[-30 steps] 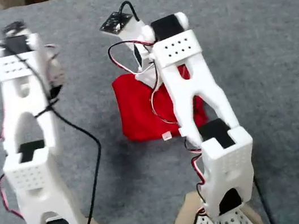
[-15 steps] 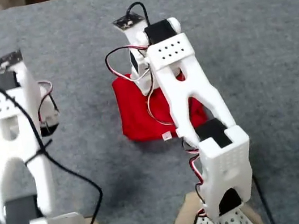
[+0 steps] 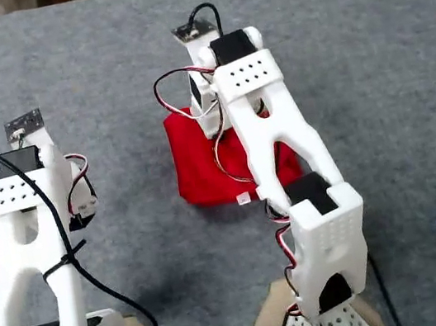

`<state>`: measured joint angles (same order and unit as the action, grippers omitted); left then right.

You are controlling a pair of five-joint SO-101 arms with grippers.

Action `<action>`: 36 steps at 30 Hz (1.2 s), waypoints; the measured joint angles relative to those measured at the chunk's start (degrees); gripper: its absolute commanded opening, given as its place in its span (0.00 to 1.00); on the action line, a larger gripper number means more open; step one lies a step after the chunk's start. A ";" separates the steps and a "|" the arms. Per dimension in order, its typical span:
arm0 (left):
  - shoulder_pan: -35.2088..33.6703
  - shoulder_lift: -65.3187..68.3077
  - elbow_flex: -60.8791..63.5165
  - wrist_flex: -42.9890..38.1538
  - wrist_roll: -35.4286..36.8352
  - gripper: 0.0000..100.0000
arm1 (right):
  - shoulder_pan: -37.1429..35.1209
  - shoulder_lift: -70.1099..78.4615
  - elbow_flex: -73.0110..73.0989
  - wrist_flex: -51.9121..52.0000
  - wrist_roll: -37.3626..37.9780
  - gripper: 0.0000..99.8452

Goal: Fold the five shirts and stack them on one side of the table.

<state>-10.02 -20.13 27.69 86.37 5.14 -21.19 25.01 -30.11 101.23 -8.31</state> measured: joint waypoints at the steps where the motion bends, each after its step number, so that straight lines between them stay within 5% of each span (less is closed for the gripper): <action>1: 0.00 0.00 0.18 0.00 -0.62 0.02 | 0.00 0.00 -0.88 0.00 -0.79 0.15; 14: 0.00 -0.09 1.93 0.00 -1.49 0.02 | -7.21 0.00 0.70 0.00 -3.60 0.15; 36: 0.00 -0.09 1.93 0.00 -1.49 0.02 | -1.93 1.76 3.52 0.00 -3.60 0.15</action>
<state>-10.02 -20.22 29.63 86.37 3.65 -23.12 26.77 -26.59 101.23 -11.91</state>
